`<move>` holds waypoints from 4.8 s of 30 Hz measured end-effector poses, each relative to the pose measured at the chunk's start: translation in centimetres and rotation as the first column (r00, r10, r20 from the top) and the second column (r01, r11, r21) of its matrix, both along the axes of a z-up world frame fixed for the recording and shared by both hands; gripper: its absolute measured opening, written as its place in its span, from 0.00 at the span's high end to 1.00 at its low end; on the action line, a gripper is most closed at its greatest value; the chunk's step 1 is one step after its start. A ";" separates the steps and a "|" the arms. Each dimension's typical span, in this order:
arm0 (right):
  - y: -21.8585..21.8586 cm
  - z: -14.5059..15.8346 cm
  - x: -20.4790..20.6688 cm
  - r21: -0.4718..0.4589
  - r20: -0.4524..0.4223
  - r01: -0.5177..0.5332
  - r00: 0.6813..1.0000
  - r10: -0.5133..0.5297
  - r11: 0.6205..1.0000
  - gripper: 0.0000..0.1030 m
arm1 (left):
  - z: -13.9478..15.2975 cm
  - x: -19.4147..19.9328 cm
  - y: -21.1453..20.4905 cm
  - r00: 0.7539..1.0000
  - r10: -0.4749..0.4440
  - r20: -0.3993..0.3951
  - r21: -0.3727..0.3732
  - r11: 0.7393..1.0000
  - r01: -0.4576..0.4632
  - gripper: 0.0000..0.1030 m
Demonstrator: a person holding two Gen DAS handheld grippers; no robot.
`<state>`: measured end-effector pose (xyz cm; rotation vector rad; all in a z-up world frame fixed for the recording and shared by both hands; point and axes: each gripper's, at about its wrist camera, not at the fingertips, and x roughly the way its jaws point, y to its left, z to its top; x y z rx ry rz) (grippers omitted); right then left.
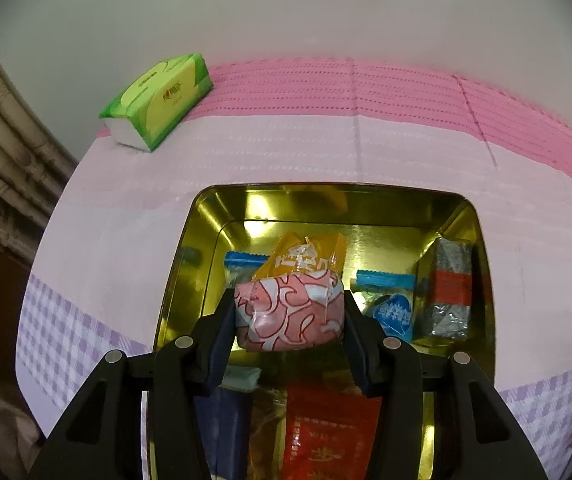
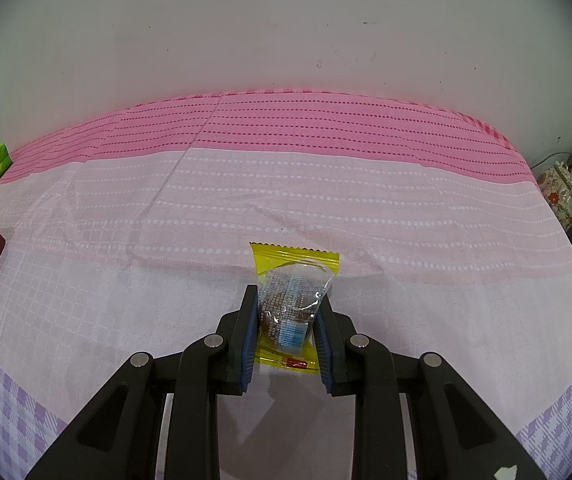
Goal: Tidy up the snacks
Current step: 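Carry the pink box into the gold tin and open the left gripper, then carry the yellow-wrapped candy over the gold tin with the right gripper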
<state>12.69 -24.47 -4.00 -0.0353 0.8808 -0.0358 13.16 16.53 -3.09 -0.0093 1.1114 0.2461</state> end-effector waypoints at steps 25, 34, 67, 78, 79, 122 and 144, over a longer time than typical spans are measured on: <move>0.0 0.0 0.0 -0.002 0.000 0.000 1.000 0.000 1.000 0.77 | 2.0 -1.3 -0.3 0.999 -0.024 0.029 0.068 0.997 0.022 0.39; 0.0 -0.1 0.0 -0.001 0.000 0.000 1.000 0.000 1.000 0.77 | 3.8 -2.7 -0.4 0.996 -0.026 0.081 0.078 0.997 0.020 0.38; 0.4 -0.1 0.2 -0.027 -0.013 0.004 1.000 -0.004 1.000 0.76 | 4.8 -9.8 1.0 0.976 -0.029 0.214 0.152 0.988 -0.004 0.35; 0.6 0.0 0.7 -0.043 -0.044 0.027 0.999 -0.029 0.999 0.78 | 4.4 -10.6 3.2 0.976 0.031 0.218 0.082 0.995 -0.050 0.31; 0.7 0.0 0.7 -0.051 -0.047 0.027 0.998 -0.030 0.998 0.78 | 4.4 -10.6 3.5 0.975 0.039 0.218 0.076 0.995 -0.057 0.31; 24.6 7.2 -4.7 0.107 -0.036 -0.458 0.885 0.463 0.883 0.78 | 6.1 -12.4 7.3 0.953 0.187 0.240 -0.036 0.982 -0.183 0.22; 31.8 3.7 -3.5 0.114 -0.096 -0.539 0.830 0.549 0.835 0.78 | 5.0 -13.4 8.5 0.955 0.222 0.195 -0.015 0.975 -0.223 0.22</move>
